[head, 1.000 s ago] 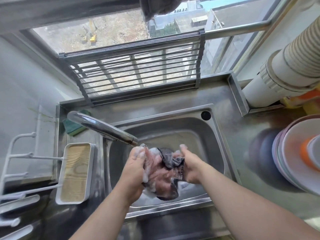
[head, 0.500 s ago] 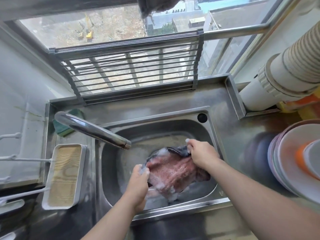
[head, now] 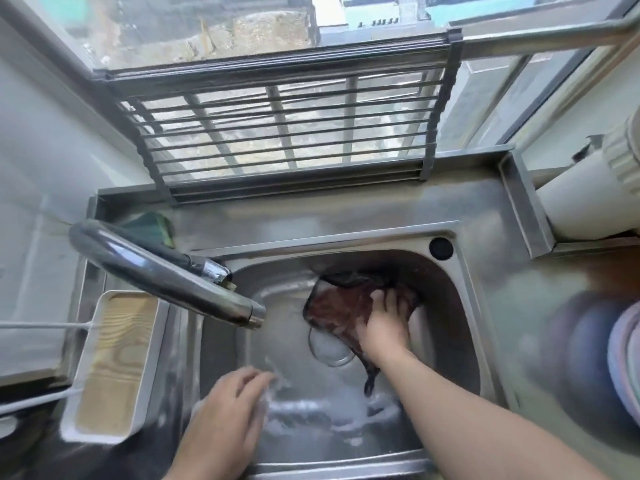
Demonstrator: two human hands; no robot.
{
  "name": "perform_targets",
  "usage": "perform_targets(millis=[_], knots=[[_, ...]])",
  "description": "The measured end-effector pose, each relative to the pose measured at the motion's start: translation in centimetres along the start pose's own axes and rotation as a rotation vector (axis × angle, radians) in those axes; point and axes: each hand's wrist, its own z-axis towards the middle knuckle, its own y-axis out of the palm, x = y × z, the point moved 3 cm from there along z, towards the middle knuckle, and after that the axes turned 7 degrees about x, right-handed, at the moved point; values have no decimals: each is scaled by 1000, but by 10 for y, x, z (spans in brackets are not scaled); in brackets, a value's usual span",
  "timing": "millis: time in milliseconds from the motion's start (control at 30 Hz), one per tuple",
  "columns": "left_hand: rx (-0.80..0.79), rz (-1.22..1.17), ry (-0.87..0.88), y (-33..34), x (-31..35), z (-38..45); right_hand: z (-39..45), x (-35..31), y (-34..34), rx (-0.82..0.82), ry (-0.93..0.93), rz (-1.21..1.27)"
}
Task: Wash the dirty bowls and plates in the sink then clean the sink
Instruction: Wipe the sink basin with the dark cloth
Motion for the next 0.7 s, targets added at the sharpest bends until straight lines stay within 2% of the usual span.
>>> perform_targets(millis=[67, 133, 200, 300, 367, 433, 500, 600, 700], knots=[[-15, 35, 82, -2, -4, -14, 7, -25, 22, -15, 16, -25], [8, 9, 36, 0, -6, -18, 3, -58, 43, -7, -51, -13], [76, -7, -26, 2, -6, -17, -5, -85, 66, 61, -215, -27], [158, 13, 4, 8, -2, -20, -12, -127, 86, -80, -489, 57], [202, -2, 10, 7, -2, -20, -20, -152, 66, -70, -583, 146], [207, -14, 2, 4, 1, -20, -32, -161, 40, -158, -599, 183], [177, -36, 3, 1, 2, -20, -38, -160, 33, -260, -703, 159], [111, -38, 25, 0, -2, -21, -59, -155, 50, -399, -686, 114], [69, -31, 20, 0, -4, -20, -95, -143, 76, -630, -780, -82]])
